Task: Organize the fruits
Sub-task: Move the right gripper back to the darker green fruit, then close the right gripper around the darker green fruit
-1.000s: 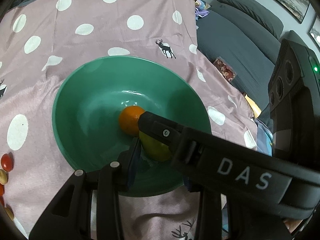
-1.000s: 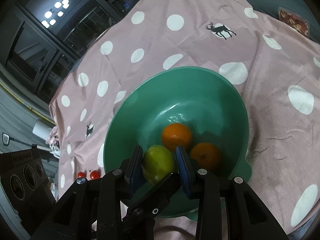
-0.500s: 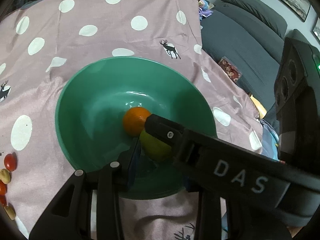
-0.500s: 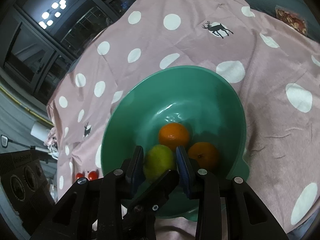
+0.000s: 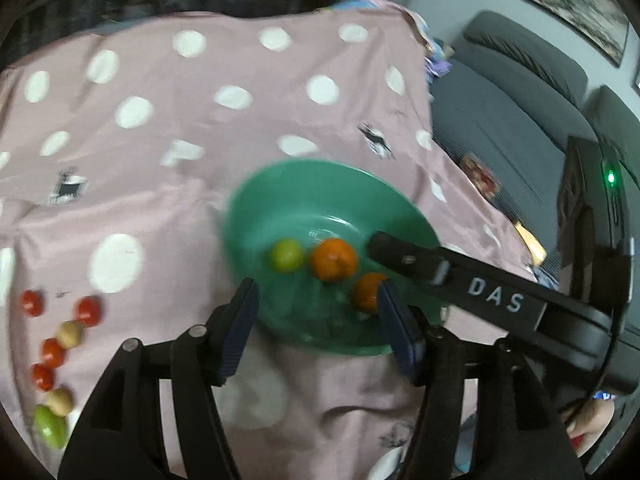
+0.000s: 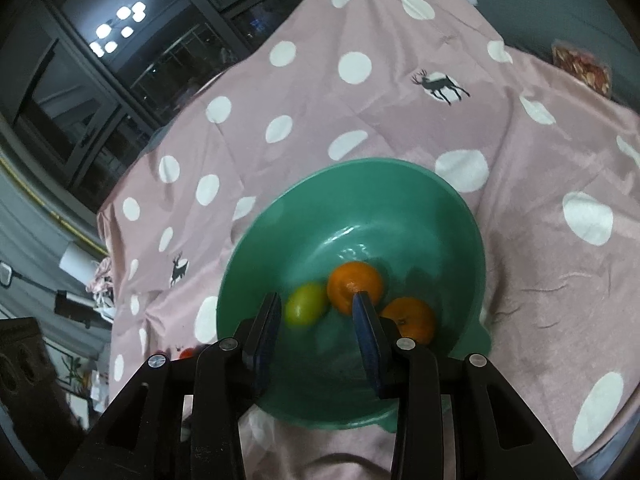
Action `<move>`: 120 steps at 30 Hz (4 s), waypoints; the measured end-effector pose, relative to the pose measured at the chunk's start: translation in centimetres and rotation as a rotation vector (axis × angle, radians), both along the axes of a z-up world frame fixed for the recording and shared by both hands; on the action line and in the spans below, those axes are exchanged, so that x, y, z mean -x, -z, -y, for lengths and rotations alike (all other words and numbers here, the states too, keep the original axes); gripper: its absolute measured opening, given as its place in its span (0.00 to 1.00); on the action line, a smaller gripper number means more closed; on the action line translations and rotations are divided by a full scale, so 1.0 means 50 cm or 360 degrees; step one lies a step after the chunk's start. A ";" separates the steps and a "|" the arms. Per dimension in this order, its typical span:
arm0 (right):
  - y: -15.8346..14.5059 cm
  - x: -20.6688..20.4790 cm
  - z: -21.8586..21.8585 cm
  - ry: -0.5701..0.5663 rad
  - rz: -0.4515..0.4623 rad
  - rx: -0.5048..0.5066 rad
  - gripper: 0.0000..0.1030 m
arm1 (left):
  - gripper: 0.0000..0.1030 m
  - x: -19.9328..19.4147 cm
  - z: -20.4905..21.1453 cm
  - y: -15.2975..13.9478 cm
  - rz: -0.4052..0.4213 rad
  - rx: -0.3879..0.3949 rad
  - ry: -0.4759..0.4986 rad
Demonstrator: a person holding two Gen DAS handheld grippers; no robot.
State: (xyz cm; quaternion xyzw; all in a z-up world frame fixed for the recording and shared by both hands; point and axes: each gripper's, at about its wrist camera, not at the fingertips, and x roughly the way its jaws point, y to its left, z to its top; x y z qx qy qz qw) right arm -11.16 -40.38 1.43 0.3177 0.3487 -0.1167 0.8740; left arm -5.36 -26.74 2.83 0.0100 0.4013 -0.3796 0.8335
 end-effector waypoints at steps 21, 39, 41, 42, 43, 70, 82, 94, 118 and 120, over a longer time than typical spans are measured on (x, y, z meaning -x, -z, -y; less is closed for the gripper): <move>-0.031 -0.102 -0.285 -0.0605 0.0044 0.0151 0.55 | 0.94 -0.022 -0.451 -0.030 0.0068 -0.0054 -0.0774; 0.115 -0.171 -0.496 -0.1034 -0.0218 -0.0073 0.50 | 0.92 -0.058 -0.568 0.013 -0.0089 -0.0040 -0.1024; 0.123 -0.171 -0.513 -0.1064 -0.0244 -0.0075 0.43 | 0.92 -0.058 -0.568 0.013 -0.0092 -0.0040 -0.1021; 0.126 -0.171 -0.522 -0.1079 -0.0256 -0.0080 0.43 | 0.92 -0.057 -0.567 0.013 -0.0091 -0.0044 -0.1020; 0.127 -0.169 -0.528 -0.1086 -0.0260 -0.0082 0.42 | 0.92 -0.056 -0.568 0.012 -0.0086 -0.0044 -0.1021; 0.104 -0.146 -0.432 -0.0995 -0.0344 -0.0047 0.35 | 0.88 -0.054 -0.489 0.027 -0.0113 -0.0097 -0.0865; 0.143 -0.165 -0.378 -0.0862 -0.0523 -0.0041 0.35 | 0.76 -0.061 -0.404 0.071 -0.0227 -0.0167 -0.0721; 0.105 -0.140 -0.313 -0.0706 -0.0353 -0.0170 0.36 | 0.63 -0.059 -0.342 0.119 -0.0415 -0.0106 -0.0515; 0.145 -0.157 -0.325 -0.0757 -0.0426 -0.0296 0.36 | 0.41 -0.058 -0.273 0.177 -0.0561 -0.0111 -0.0381; 0.146 -0.158 -0.324 -0.0759 -0.0426 -0.0305 0.36 | 0.37 -0.059 -0.272 0.179 -0.0562 -0.0101 -0.0373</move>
